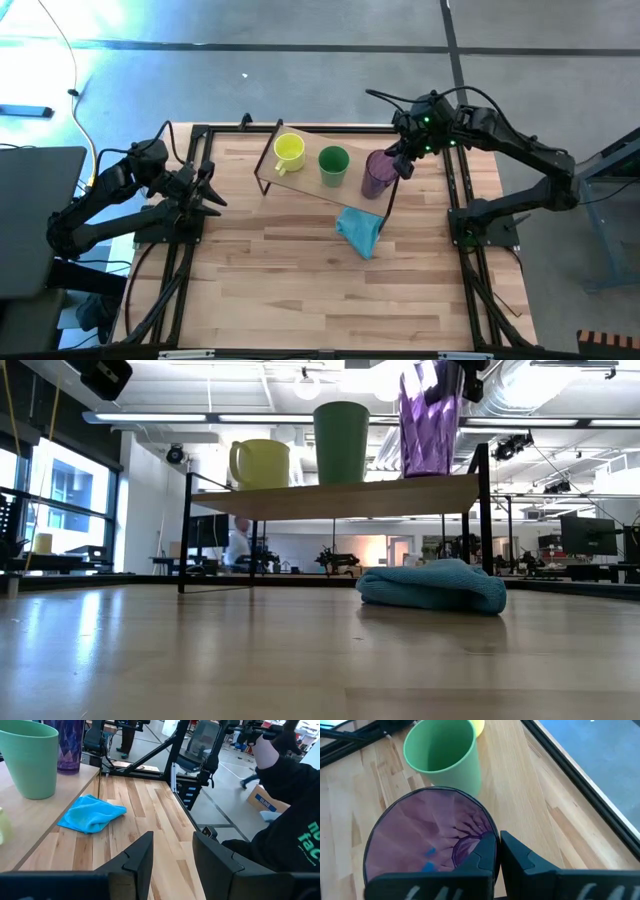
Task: Stack small to large cups/mugs on shelf
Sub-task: Put the violet cup on the shelf
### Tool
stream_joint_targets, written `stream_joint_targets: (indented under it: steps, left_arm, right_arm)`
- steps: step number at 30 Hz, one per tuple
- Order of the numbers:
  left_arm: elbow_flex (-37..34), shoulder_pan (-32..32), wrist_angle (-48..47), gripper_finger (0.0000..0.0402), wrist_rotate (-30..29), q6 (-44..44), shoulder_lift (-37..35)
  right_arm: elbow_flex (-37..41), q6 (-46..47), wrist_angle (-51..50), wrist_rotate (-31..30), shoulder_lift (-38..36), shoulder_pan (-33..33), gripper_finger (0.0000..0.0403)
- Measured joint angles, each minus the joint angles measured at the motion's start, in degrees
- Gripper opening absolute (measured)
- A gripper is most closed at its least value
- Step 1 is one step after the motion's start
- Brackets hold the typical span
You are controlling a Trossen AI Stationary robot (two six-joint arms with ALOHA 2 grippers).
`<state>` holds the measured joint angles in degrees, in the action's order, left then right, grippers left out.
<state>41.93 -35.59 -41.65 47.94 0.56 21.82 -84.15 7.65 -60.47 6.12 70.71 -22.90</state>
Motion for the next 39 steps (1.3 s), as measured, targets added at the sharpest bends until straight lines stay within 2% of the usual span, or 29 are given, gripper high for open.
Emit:
stream_joint_targets:
  steps: [39]
  left_arm:
    - [0.00,0.00,-0.41,0.0127,0.00,-0.02,0.00]
  right_arm:
    - [-0.65,1.45,-0.04,1.37,0.73,-1.57,0.0012]
